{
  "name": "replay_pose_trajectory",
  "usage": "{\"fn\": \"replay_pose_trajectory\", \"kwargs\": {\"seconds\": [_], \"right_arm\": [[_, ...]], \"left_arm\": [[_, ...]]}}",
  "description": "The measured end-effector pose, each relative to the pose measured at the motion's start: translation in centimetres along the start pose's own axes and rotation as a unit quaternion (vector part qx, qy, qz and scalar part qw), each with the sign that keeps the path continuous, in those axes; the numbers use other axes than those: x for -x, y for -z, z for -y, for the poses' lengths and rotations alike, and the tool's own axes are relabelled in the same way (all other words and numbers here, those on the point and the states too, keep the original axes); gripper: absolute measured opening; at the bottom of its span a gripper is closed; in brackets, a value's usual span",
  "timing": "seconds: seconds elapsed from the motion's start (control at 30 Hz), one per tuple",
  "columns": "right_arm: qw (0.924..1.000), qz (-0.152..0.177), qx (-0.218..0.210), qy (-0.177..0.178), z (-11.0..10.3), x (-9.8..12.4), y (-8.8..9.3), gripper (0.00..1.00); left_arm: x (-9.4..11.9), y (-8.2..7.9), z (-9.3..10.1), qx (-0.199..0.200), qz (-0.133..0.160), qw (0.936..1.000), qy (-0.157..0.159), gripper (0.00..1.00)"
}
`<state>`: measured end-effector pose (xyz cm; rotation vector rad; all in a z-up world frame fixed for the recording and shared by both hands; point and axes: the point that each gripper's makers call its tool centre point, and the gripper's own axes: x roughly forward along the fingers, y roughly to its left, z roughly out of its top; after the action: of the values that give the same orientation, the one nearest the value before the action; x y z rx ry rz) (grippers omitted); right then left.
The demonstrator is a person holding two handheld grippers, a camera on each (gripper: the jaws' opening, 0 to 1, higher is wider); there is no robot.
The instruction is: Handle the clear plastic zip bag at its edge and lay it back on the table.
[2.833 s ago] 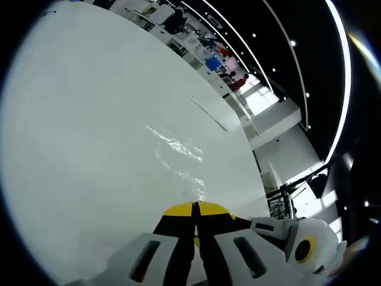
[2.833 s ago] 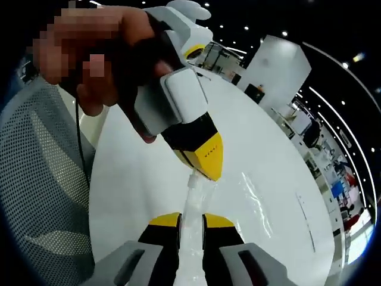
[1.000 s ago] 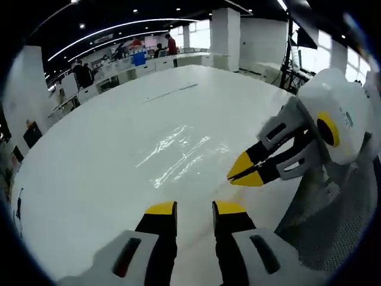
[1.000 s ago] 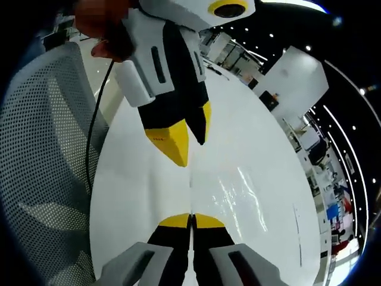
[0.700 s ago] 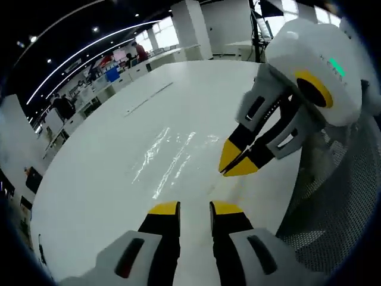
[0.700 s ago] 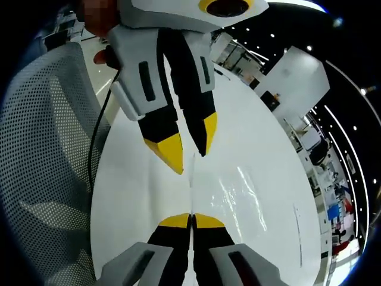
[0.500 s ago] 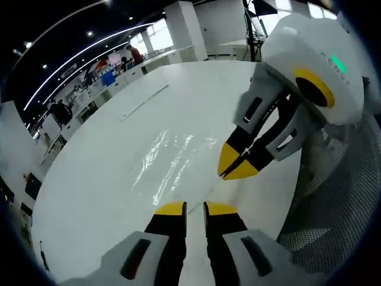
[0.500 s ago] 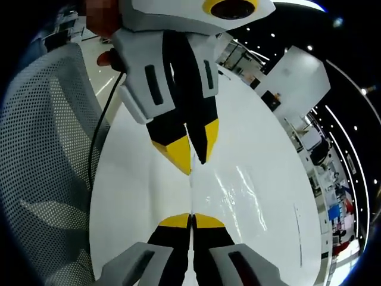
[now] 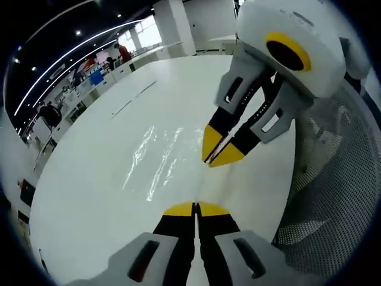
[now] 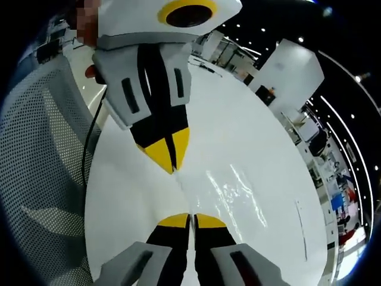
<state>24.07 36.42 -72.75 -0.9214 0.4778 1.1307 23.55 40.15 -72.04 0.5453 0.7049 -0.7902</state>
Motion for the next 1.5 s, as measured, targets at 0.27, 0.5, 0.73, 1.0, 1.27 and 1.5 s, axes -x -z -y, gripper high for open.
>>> {"fn": "replay_pose_trajectory", "kwargs": {"seconds": [0.27,0.5,0.73,1.0,1.27,1.5], "right_arm": [[0.9989,0.043,0.005,-0.02,-0.4,0.0,-2.3,0.07],[0.9979,0.046,0.035,-0.03,-0.9,-0.3,-2.8,0.07],[0.9974,0.042,0.048,-0.035,-1.0,-0.5,-2.9,0.06],[0.9952,0.035,0.077,-0.049,-1.8,-0.5,-2.8,0.06],[0.9931,0.029,0.097,-0.058,-2.3,-0.5,-2.9,0.01],[0.9938,0.023,0.087,-0.065,-2.8,-0.6,-2.8,0.0]], "left_arm": [[0.3,0.0,0.1,0.002,0.002,0.9999,0.01,0.0],[0.0,0.1,0.3,-0.011,-0.001,0.9998,0.016,0.0],[0.4,-0.2,0.7,-0.013,-0.001,0.9997,0.022,0.0],[0.3,-0.2,1.0,-0.021,0.001,0.9992,0.034,0.0],[0.2,0.1,1.3,-0.037,-0.004,0.9985,0.041,0.0],[0.3,0.4,1.3,-0.033,-0.011,0.9985,0.042,0.0]]}}
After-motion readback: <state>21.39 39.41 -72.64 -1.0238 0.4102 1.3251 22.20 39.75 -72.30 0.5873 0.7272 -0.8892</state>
